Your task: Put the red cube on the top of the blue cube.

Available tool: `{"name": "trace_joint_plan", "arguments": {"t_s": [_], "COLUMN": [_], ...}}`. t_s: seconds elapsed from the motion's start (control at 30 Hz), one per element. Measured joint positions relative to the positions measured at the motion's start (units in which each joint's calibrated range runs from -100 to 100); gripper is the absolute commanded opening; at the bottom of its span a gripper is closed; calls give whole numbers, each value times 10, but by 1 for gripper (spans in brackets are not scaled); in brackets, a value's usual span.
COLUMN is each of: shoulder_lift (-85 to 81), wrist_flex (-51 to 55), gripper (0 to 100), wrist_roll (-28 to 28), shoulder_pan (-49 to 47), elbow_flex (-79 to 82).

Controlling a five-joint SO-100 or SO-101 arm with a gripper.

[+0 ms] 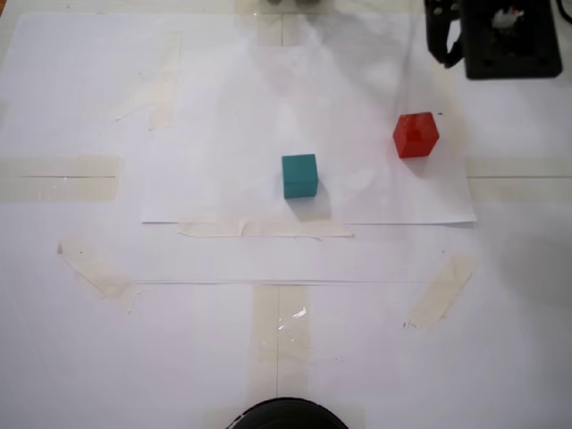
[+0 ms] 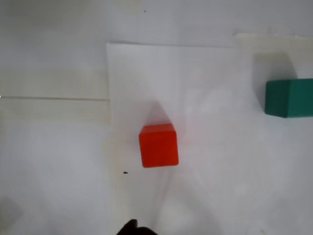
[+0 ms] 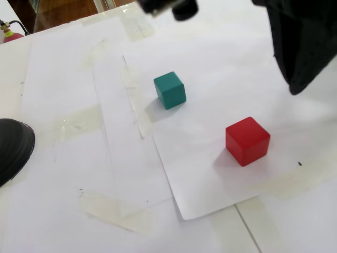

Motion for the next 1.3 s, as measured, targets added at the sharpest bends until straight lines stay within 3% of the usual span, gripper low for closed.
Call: {"name": "trace_joint_plan", "arguments": {"t_s": [0.47,0.87,1.07,1.3], "shoulder_lift": [0,0,0,0], "wrist_flex": [-56,-35,-89,-53], "gripper": [0,0,0,0], "wrist_roll": [58,34,87,55], "shoulder_pan": [11,11,18,16], "elbow_flex": [4,14,52,62]}}
